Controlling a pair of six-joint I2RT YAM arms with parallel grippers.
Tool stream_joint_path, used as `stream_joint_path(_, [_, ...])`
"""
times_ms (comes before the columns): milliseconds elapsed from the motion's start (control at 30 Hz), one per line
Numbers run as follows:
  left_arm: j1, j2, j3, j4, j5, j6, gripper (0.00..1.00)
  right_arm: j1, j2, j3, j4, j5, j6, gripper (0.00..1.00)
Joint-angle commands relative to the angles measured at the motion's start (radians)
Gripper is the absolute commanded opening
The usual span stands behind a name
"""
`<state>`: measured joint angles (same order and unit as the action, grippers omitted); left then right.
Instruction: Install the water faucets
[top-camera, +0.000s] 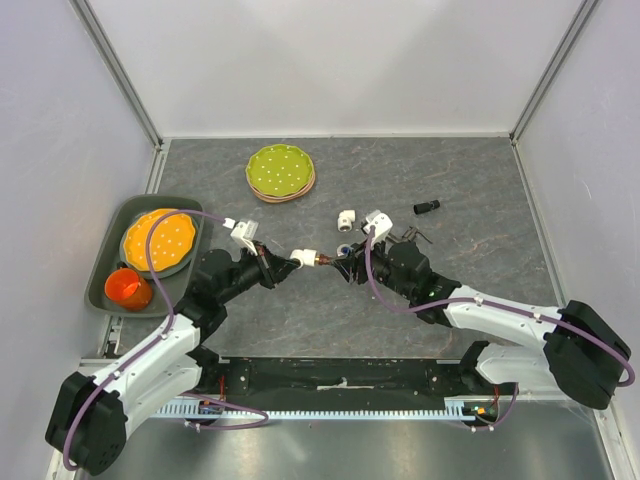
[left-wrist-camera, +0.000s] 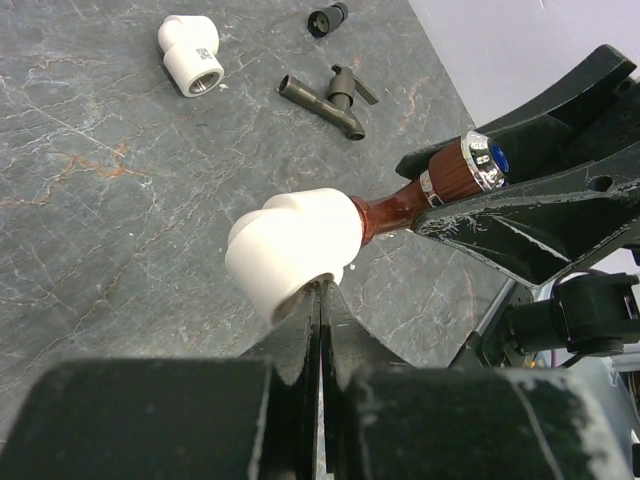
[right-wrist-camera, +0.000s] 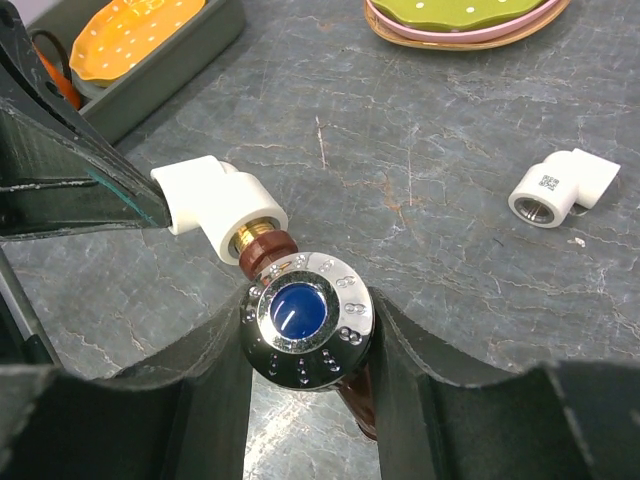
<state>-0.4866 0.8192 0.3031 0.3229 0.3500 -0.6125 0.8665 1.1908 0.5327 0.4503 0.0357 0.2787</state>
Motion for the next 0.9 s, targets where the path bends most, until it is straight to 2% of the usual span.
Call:
stream_joint_path(0, [-0.003,-0.018,-0.012,0.05,-0.003,-0.007,0.02,-0.004,0.003,0.059,0.05,-0.033,0.045,0.0])
stream_joint_path(33, [-0.003,-0.026,-0.018,0.051,-0.015,-0.021,0.02,-0.004,0.001,0.053,0.051,-0.02,0.037,0.0])
stream_joint_path(100, [-0.001,-0.058,-0.03,0.048,-0.054,-0.033,0.1,-0.006,-0.002,0.049,0.05,-0.002,0.021,0.0])
stream_joint_path(133, [-0.001,-0.072,-0.032,0.045,-0.063,-0.036,0.18,-0.006,-0.006,0.04,0.051,0.01,0.013,0.0])
stream_joint_path(167, [-0.003,-0.086,-0.033,0.032,-0.074,-0.038,0.36,-0.006,-0.01,0.036,0.053,0.015,0.007,0.0])
stream_joint_path(233, [-0.001,-0.124,-0.035,0.012,-0.109,-0.041,0.53,-0.004,-0.016,0.029,0.057,0.03,-0.013,0.0])
stream_joint_path(267, [-0.001,-0.135,-0.033,0.002,-0.12,-0.043,0.67,-0.006,-0.022,0.026,0.057,0.036,-0.022,0.0])
stream_joint_path(367, [-0.001,-0.173,-0.032,-0.038,-0.17,-0.058,0.81,-0.006,-0.031,0.013,0.067,0.055,-0.055,0.0])
stream_joint_path(467, [-0.001,-0.181,-0.024,-0.079,-0.213,-0.092,0.91,-0.006,-0.037,-0.002,0.086,0.059,-0.081,0.0])
stream_joint_path(633, [-0.003,-0.118,0.017,-0.153,-0.249,-0.183,0.95,-0.004,-0.048,-0.031,0.137,0.043,-0.104,0.0])
stream_joint_path(700, [-0.001,-0.074,0.002,-0.112,-0.226,-0.228,0.95,-0.006,-0.045,-0.039,0.159,0.026,-0.107,0.0])
stream_joint_path(867, [-0.001,-0.009,-0.074,0.147,-0.192,-0.447,0.95,-0.004,-0.04,-0.065,0.203,0.015,-0.096,0.0])
